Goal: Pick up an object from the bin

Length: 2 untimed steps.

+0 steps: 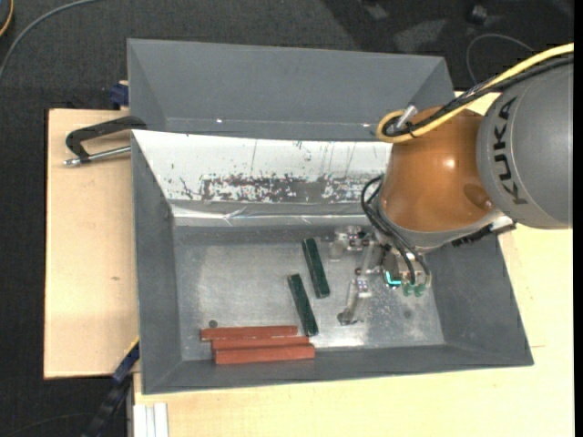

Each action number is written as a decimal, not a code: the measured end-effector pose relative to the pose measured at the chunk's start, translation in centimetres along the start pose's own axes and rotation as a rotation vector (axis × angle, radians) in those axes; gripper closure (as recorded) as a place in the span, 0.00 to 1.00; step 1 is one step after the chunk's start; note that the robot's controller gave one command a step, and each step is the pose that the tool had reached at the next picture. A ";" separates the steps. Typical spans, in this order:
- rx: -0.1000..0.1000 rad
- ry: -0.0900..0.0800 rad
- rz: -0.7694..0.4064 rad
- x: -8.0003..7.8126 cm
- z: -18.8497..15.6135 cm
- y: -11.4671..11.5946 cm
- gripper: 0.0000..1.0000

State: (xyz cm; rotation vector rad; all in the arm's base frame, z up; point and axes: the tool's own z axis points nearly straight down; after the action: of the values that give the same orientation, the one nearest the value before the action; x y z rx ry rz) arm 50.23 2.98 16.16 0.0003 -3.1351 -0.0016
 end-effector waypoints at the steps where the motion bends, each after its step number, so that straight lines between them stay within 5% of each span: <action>1: 0.001 -0.008 -0.355 -1.5 9.1 2.0 0.00; 2: 0.003 -0.014 -0.690 -2.5 9.0 3.1 0.00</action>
Offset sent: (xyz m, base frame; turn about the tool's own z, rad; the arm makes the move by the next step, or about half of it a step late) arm 0.0136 0.0193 -0.0916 -0.3557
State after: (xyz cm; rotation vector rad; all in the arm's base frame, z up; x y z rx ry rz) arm 52.70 6.10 7.15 1.0649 -2.9645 0.0000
